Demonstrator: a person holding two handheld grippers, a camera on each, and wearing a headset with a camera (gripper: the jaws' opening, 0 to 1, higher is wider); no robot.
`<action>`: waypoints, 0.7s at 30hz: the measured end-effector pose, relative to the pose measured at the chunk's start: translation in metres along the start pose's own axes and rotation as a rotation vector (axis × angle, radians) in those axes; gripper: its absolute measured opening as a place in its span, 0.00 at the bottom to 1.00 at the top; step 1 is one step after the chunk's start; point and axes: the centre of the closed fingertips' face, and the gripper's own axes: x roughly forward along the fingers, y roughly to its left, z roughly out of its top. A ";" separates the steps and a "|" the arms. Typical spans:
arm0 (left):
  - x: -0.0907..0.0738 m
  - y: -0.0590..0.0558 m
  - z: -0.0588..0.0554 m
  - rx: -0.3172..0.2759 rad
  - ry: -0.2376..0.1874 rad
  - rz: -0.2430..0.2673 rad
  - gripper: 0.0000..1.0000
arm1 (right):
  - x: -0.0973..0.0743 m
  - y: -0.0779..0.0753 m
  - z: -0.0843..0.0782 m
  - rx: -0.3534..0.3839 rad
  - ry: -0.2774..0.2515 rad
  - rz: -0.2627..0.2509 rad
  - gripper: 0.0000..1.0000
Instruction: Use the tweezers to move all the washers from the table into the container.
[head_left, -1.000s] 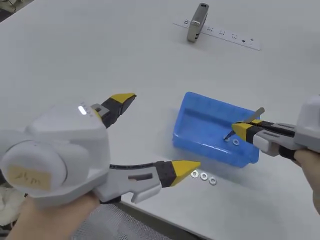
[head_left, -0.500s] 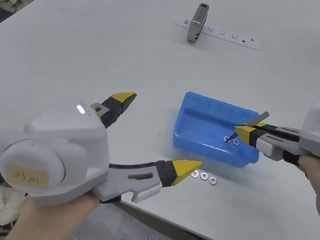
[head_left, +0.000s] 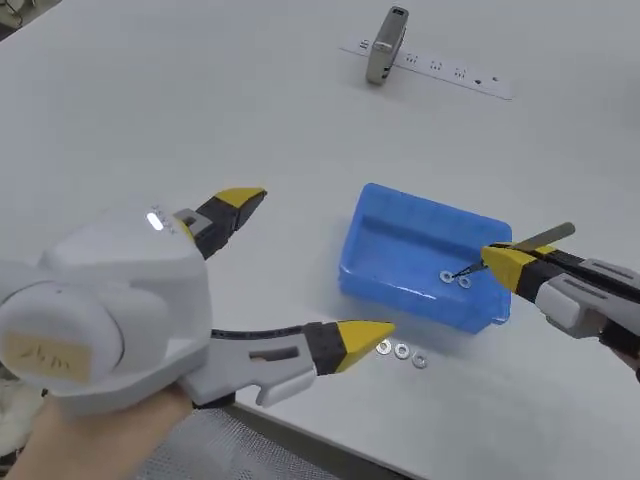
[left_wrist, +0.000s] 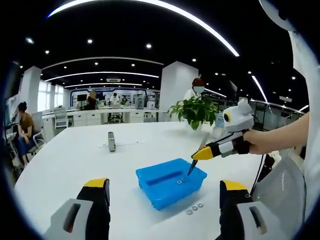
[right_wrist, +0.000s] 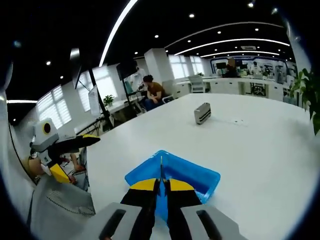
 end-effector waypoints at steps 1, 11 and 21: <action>0.000 0.000 0.000 -0.001 0.001 -0.002 0.93 | -0.002 0.005 0.000 0.006 -0.006 0.012 0.03; 0.001 -0.001 -0.001 0.004 0.007 -0.008 0.92 | -0.002 0.033 -0.028 0.041 0.038 0.108 0.03; 0.000 0.000 -0.002 0.003 0.011 -0.004 0.92 | 0.004 0.036 -0.068 0.031 0.166 0.121 0.03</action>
